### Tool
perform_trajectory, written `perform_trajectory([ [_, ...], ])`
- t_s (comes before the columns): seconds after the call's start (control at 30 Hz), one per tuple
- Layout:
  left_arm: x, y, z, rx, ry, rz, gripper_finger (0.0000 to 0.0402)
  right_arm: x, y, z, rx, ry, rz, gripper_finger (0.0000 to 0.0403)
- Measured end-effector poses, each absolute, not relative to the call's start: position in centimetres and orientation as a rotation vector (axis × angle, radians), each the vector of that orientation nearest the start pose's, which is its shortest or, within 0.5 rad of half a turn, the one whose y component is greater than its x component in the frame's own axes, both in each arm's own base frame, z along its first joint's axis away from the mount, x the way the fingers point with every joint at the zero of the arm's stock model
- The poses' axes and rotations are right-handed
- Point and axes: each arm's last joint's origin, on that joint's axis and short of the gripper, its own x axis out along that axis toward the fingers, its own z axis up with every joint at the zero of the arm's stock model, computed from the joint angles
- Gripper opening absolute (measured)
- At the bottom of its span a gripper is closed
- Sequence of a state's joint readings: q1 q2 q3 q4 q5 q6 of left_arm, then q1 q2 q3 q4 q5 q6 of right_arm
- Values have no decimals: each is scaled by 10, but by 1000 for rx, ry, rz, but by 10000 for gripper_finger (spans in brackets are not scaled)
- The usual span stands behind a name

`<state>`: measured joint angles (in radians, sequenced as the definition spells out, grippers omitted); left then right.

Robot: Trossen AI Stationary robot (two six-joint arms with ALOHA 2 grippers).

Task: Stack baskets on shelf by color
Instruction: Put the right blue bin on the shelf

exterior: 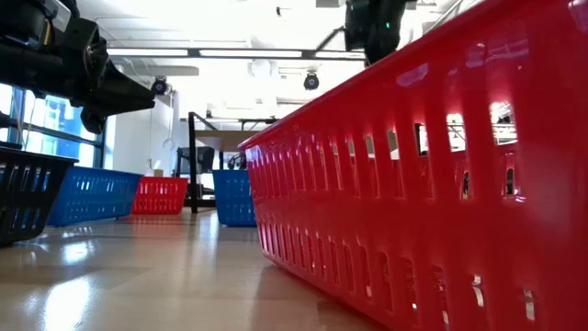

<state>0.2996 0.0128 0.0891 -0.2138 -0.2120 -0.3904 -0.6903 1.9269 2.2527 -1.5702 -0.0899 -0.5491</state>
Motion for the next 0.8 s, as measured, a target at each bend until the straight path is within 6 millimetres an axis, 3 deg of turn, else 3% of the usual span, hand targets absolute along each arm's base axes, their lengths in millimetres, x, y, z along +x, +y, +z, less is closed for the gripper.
perform_trajectory([
  [0.23, 85, 33, 172, -387, 38, 531, 82, 300, -189, 397, 44, 1215, -111, 61],
  [0.47, 85, 33, 172, -387, 38, 531, 82, 317, -162, 386, 69, 1259, -80, 61],
  [0.8, 85, 33, 172, -387, 38, 531, 82, 329, -142, 363, 49, 1376, -112, 61],
])
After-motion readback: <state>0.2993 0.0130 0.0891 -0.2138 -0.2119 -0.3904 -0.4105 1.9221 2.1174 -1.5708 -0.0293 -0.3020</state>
